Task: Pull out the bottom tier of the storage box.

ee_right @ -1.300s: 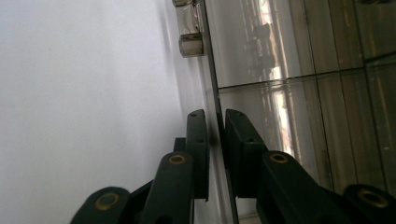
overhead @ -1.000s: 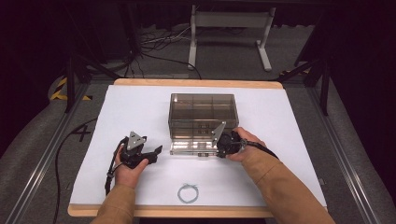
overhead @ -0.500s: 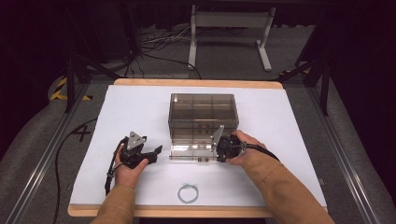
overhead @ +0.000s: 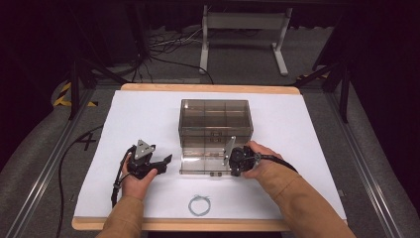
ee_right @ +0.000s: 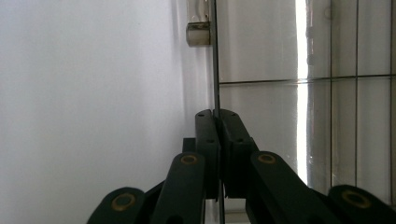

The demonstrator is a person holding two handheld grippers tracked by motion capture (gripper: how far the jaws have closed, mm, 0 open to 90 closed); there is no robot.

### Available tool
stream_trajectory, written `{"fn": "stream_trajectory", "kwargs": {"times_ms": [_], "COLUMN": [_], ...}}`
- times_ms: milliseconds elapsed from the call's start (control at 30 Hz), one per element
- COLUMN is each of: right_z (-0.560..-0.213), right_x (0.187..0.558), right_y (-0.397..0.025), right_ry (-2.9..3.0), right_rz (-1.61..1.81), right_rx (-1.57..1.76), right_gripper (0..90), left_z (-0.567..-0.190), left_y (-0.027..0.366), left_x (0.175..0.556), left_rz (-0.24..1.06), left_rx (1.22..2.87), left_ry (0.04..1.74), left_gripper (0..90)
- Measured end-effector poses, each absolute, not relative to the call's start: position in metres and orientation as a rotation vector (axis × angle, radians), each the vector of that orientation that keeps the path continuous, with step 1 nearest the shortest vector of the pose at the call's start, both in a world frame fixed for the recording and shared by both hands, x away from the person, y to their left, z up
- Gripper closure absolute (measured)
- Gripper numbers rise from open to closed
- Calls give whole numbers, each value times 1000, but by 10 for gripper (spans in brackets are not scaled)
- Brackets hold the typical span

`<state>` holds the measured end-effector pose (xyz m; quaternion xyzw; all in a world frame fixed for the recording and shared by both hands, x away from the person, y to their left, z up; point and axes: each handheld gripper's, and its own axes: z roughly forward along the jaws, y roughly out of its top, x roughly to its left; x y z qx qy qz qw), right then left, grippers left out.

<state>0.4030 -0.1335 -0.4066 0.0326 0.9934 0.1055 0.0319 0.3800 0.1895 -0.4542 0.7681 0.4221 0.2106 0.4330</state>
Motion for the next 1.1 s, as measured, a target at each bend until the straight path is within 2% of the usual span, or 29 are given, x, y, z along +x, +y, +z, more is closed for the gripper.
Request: {"fn": "stream_trajectory", "kwargs": {"times_ms": [867,1100], "right_z": [-407,-408], "right_x": [399,398], "right_y": [-134,-137], "right_ry": [3067,3066], "right_rz": [317,363], "right_rx": [93,133], "right_gripper": [873,799], "left_z": [-454,-454], "left_y": [189,190], "left_x": [380,381], "left_rz": [528,527], "left_rx": [1915,1910], "left_ry": [1053,1057], "left_gripper": [271,271]}}
